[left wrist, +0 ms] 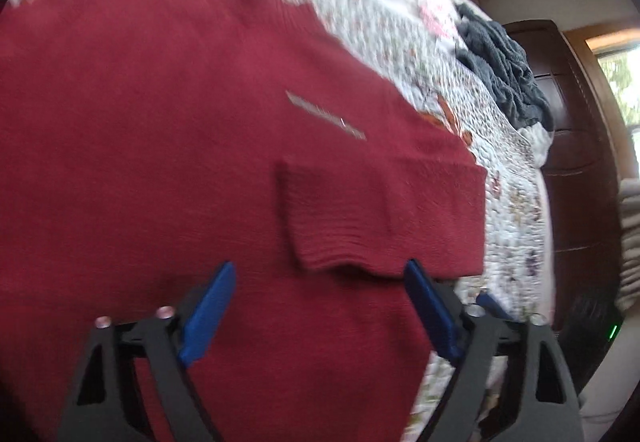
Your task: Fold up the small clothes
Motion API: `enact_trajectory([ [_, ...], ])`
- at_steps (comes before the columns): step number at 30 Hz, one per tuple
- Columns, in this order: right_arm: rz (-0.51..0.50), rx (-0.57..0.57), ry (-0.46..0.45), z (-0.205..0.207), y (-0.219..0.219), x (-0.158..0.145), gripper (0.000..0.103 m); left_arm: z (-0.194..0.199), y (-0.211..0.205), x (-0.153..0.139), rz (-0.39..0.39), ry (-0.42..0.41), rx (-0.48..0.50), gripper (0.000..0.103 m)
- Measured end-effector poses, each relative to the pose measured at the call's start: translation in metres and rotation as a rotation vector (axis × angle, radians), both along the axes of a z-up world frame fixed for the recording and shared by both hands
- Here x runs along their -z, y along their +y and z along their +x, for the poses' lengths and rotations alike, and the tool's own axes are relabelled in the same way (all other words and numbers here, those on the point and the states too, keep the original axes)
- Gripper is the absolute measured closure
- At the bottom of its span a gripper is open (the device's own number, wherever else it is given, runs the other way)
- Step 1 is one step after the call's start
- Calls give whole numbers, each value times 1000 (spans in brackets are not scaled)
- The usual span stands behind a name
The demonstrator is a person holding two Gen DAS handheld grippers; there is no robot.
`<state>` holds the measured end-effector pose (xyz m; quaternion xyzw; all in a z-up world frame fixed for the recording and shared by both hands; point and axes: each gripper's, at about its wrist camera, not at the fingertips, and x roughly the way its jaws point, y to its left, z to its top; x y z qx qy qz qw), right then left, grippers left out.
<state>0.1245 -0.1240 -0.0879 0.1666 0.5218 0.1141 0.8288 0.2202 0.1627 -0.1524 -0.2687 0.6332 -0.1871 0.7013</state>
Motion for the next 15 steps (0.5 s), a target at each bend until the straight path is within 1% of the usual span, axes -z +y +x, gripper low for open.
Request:
enact_trajectory([
  [2,-11,15,-4,-10,-9,1,56,6,-7,12,-30,45,-24,38],
  [4,-18,34,-8,-18,-17,3,54,9,-14,17,-11,45,-29,66],
  [6,-20,47,-3,-23,-23,6,54,11,-19,14,19,26,-32,76],
  [7,-23,51,0,-25,-26,8,54,11,-20,11,17,18,-37,83],
  [8,-29,56,1,-25,-27,10,54,11,-19,6,13,6,-40,86],
  [10,-27,67,5,-26,-30,12,54,8,-16,-10,22,-60,-47,90],
  [11,-20,72,8,-26,-33,13,54,6,-12,-20,21,-98,-55,90],
  [13,-7,83,8,-23,-35,14,54,7,-3,-35,25,-145,-73,91],
  [15,2,92,4,-18,-37,11,54,9,13,-52,48,-201,-96,91],
])
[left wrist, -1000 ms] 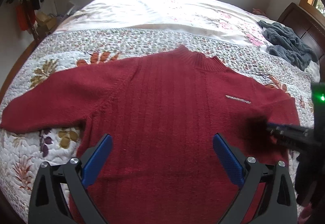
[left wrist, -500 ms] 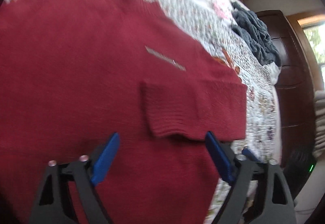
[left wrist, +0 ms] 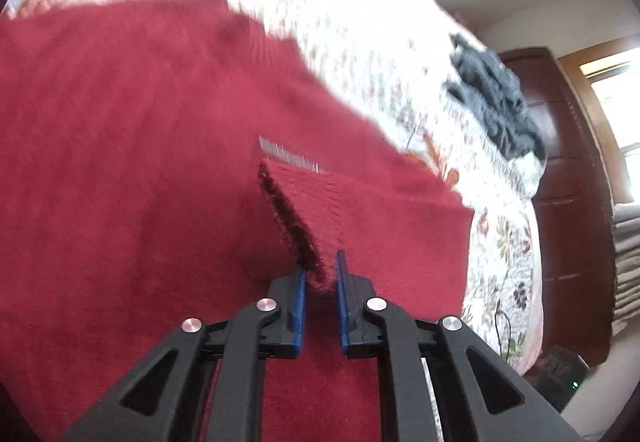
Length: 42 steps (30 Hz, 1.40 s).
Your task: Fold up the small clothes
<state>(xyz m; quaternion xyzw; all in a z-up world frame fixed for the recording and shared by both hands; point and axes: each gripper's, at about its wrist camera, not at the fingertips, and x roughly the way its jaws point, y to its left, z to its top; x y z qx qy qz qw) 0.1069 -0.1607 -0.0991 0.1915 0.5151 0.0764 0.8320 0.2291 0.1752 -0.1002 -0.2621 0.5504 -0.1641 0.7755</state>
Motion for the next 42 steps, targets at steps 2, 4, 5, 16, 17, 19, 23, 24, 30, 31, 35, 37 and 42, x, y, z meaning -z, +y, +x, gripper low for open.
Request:
enact_trajectory([
  [2,10,4,-3,6,-1,-2,54,3,19,-14,41,-49,-24,91],
  [4,21,11,-3,14,-3,-3,54,6,42,-25,93,-90,-43,91],
  [5,28,15,-2,20,-3,-3,54,9,51,-27,111,-98,-55,91],
  [16,67,11,108,87,23,36,54,16,148,-13,222,-93,-162,91],
  [17,55,12,123,91,25,41,55,15,150,-6,234,-82,-150,91],
  [19,7,15,149,96,30,52,56,18,152,12,277,-51,-132,90],
  [23,-46,8,161,96,33,60,58,20,155,46,344,3,-113,84],
  [24,-57,2,161,96,34,61,58,19,157,51,347,8,-120,80],
  [30,-91,-25,167,94,39,52,58,10,168,37,348,-14,-142,74],
  [31,-95,-23,155,94,40,45,56,8,169,30,347,-30,-146,73],
  [35,-69,-42,62,91,51,7,55,5,157,-4,339,-124,-128,65],
  [37,-67,-80,38,95,67,-6,54,9,140,-11,313,-145,-86,61],
  [42,-60,-140,81,107,101,9,54,19,104,10,323,-100,-12,60],
])
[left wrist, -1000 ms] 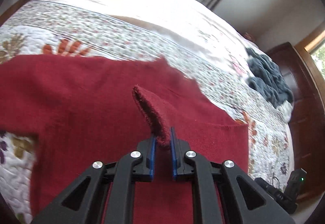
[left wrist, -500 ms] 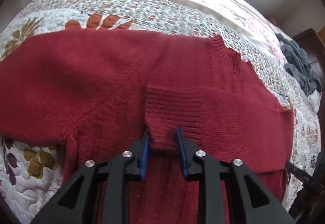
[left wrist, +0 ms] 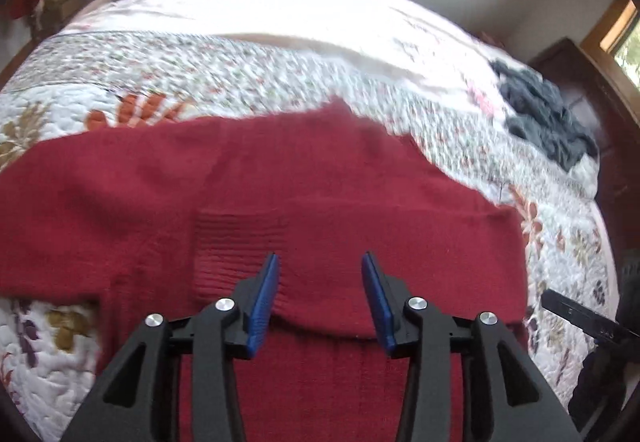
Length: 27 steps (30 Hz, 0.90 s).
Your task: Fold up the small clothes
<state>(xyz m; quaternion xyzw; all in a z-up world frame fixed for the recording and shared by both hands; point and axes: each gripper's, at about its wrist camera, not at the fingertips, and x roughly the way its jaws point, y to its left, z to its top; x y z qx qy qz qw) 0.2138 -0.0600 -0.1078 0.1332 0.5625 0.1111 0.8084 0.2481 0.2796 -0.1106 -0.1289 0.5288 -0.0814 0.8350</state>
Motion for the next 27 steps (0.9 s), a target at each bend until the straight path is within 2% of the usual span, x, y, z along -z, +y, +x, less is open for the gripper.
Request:
enact_trajectory([
  [3,-3,10,70,2,6,28,54,2,-6,27,30,67,-1,60],
  [6,-25,16,114,0,8,51,54,-2,-6,43,37,72,8,60],
  [10,-18,22,102,-4,4,66,53,-6,-14,49,81,53,49,59],
  [15,-101,-4,64,-8,14,71,53,-7,-12,54,74,47,37,58],
  [20,-61,19,92,-4,10,62,50,-7,-10,42,70,55,30,58],
  [22,-38,27,86,-8,9,42,46,-14,2,23,12,41,6,58],
  [24,-24,-2,40,-14,16,21,43,-25,18,6,-24,1,-16,58],
  [26,-21,-45,7,-23,28,3,36,-40,44,-8,-26,-34,-55,54],
  [27,-25,-74,-5,-30,36,-4,35,-49,62,-12,-25,-44,-86,52],
])
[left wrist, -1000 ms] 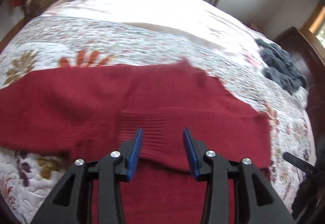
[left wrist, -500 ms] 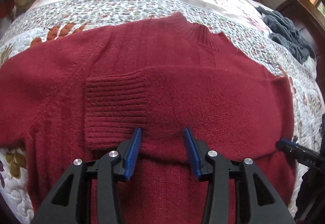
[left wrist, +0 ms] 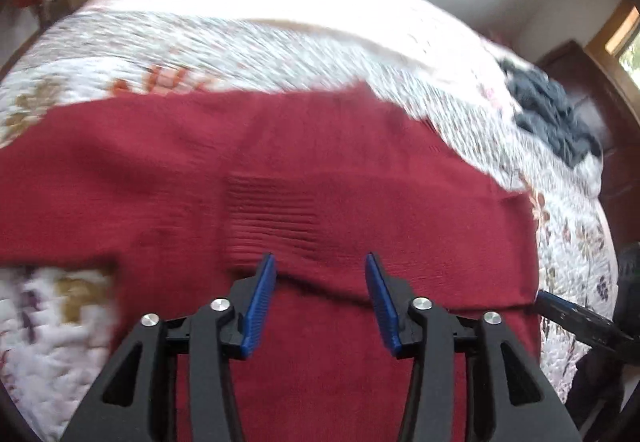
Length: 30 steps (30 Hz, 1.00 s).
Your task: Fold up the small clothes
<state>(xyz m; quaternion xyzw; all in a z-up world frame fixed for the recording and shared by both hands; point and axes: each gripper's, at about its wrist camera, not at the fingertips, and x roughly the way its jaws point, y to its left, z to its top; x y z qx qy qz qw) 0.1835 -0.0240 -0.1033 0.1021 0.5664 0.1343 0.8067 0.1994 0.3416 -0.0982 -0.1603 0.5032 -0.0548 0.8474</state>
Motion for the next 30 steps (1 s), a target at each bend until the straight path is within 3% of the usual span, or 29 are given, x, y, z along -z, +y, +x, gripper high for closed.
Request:
enact_trajectory([
  [6,48,-63,38,-26,33,5,34,-40,117,5,57,31,-216,50],
  [13,42,-60,104,-43,52,36,34,-78,238,24,34,55,-497,50],
  [17,10,-65,111,-45,54,46,34,-89,289,37,-19,35,-643,50],
  [20,-6,-57,120,-44,50,54,34,-93,325,49,-132,6,-744,50],
  [26,27,-40,123,-44,42,63,34,-82,361,62,-261,-39,-824,50],
  [29,23,-42,119,-45,41,65,34,-74,367,63,-252,-39,-826,53],
  [30,20,-43,119,-45,42,66,34,-65,368,62,-220,-31,-816,61],
])
